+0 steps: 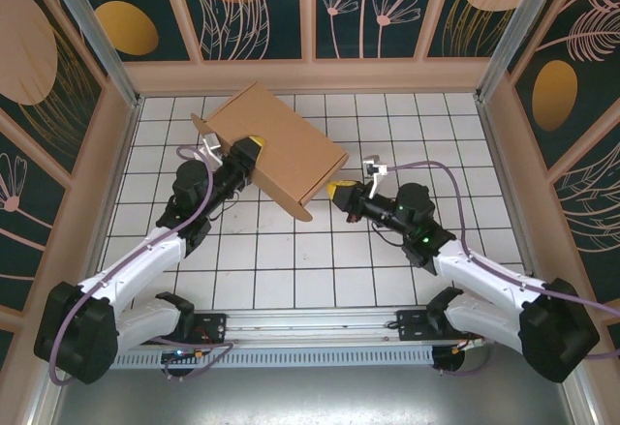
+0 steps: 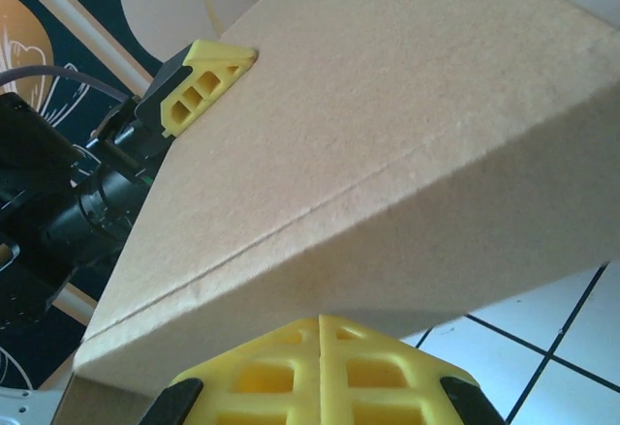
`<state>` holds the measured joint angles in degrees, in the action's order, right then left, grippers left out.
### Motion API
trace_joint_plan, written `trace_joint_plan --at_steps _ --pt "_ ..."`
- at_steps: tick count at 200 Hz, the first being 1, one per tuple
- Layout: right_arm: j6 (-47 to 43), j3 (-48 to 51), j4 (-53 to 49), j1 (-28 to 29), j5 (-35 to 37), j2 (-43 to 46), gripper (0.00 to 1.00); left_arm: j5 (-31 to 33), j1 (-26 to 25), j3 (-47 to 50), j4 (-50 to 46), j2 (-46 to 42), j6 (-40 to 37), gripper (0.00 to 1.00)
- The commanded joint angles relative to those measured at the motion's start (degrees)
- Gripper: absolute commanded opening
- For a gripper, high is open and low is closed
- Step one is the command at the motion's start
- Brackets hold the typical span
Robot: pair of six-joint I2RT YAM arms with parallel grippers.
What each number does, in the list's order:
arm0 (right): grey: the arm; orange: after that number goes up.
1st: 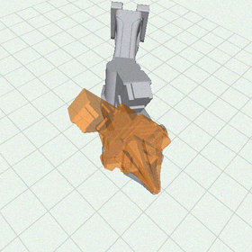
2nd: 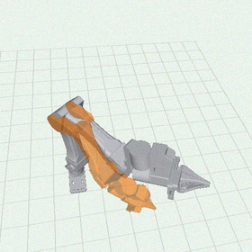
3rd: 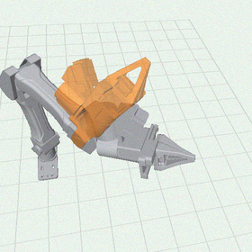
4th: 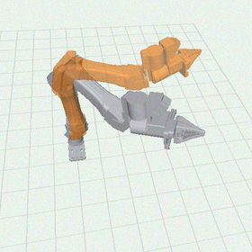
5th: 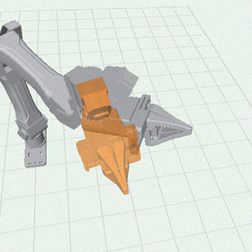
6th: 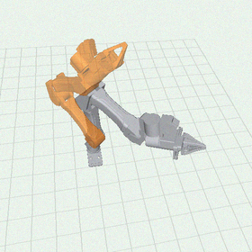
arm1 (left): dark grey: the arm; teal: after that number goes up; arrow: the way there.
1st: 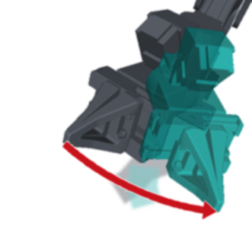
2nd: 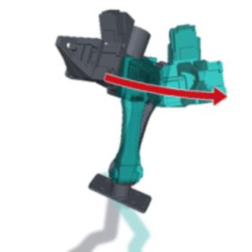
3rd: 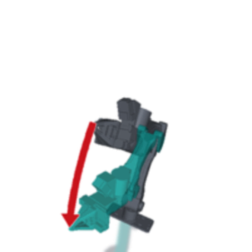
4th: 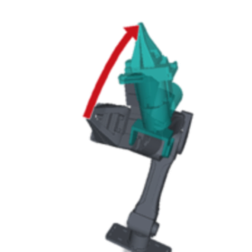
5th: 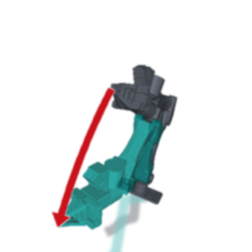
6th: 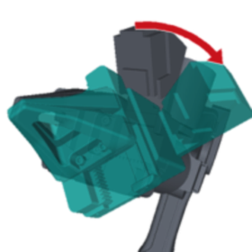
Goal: Fold the paper box
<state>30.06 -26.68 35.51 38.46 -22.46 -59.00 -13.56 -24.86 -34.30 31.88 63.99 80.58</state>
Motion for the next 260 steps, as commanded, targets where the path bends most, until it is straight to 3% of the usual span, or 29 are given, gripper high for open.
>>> trace_joint_plan --at_steps 1,29,66,107,128,142,209,260 --pt "-2.29 -3.23 1.99 0.48 -0.69 -1.34 0.0 -2.63 -0.51 -1.55 2.12 1.15 1.77 0.4" --pt "-5.07 -5.89 -0.45 1.15 -1.19 -3.49 0.02 -3.47 -1.77 -0.8 2.76 1.87 2.02 0.39" --pt "-19.28 -7.94 -14.07 1.35 1.21 1.28 0.24 1.44 -1.7 -1.31 -2.03 -1.7 -0.67 0.39" --pt "-31.31 -5.9 -20.86 1.94 -4.74 8.35 0.55 2.37 -1.71 -3.67 -3.76 -1.82 -2.35 0.39" --pt "-35.6 -5.32 -21.04 5.03 -5.11 10.39 0.66 2.22 -1.68 -3.93 -3.86 -1.32 -2.52 0.39" --pt "-39.49 -5.49 -22.1 8.96 -0.99 10.82 0.72 2.62 -1.68 -3.76 -4.0 -1.53 -2.53 0.39" --pt "-50.93 -2.31 -13.48 21.04 26.45 12.35 0.76 2.93 -1.68 -3.75 -4.95 -2.68 -2.73 0.39" --pt "-54.85 -1.36 -11.02 23.51 33.5 11.44 0.78 2.41 -1.64 -3.93 -4.53 -2.73 -2.05 0.39"
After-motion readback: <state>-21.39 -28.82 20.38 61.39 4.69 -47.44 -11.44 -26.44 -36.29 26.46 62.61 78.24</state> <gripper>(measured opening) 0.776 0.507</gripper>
